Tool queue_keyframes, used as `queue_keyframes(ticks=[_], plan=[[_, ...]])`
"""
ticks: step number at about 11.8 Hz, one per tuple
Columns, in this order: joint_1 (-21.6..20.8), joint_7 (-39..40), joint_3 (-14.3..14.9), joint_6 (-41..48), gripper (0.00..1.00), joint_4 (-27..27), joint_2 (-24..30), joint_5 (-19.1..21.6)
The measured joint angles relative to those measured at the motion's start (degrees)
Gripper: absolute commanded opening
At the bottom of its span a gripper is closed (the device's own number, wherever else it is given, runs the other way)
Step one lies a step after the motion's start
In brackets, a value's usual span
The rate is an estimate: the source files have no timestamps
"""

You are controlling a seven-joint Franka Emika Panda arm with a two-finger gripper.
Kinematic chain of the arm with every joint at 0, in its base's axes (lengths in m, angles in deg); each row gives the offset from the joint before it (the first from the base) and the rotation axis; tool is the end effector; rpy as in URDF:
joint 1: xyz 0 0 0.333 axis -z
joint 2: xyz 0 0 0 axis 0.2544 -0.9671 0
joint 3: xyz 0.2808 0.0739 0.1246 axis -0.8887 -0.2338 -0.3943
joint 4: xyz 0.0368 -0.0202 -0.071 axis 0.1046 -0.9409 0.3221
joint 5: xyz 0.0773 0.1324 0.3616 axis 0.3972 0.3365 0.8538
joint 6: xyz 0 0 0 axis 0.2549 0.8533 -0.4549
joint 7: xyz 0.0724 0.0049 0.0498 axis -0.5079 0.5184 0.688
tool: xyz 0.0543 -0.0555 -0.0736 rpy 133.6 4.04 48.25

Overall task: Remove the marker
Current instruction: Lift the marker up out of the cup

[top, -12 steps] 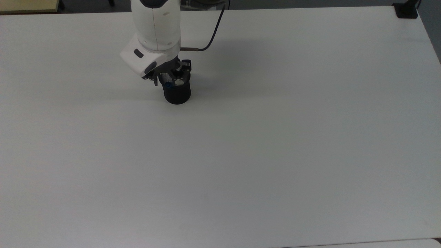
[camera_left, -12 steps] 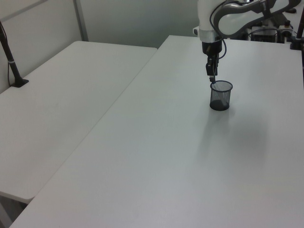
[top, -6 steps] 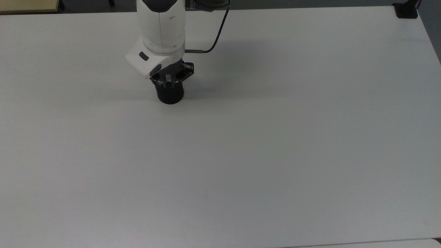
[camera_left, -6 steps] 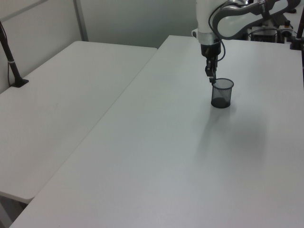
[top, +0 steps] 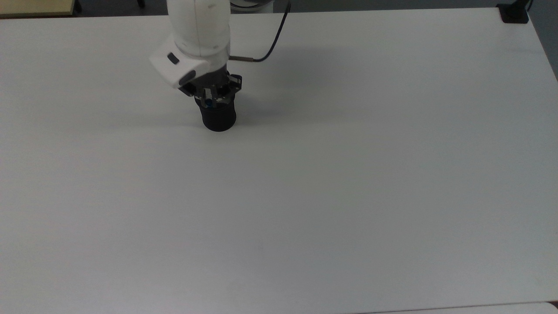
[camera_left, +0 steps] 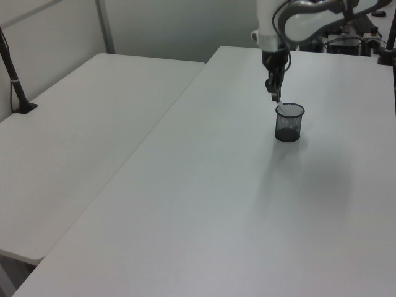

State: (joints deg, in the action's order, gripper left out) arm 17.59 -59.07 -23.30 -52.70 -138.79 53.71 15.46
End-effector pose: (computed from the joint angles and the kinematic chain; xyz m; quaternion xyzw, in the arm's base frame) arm 0.6202 -0.0119 0.4429 0.9981 0.0007 -0.0286 0.0540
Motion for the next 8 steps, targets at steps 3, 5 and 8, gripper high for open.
queue_keyframes(ticks=[3, 5, 8], plan=[[0.81, -0.02, 0.4, 5.9, 0.12, 4.0, 4.04, 2.17], [0.58, -0.02, 0.2, 9.61, 0.13, 5.22, 5.64, 3.9], [-2.04, -0.42, -0.59, 11.92, 0.13, 5.72, 5.99, 7.27]])
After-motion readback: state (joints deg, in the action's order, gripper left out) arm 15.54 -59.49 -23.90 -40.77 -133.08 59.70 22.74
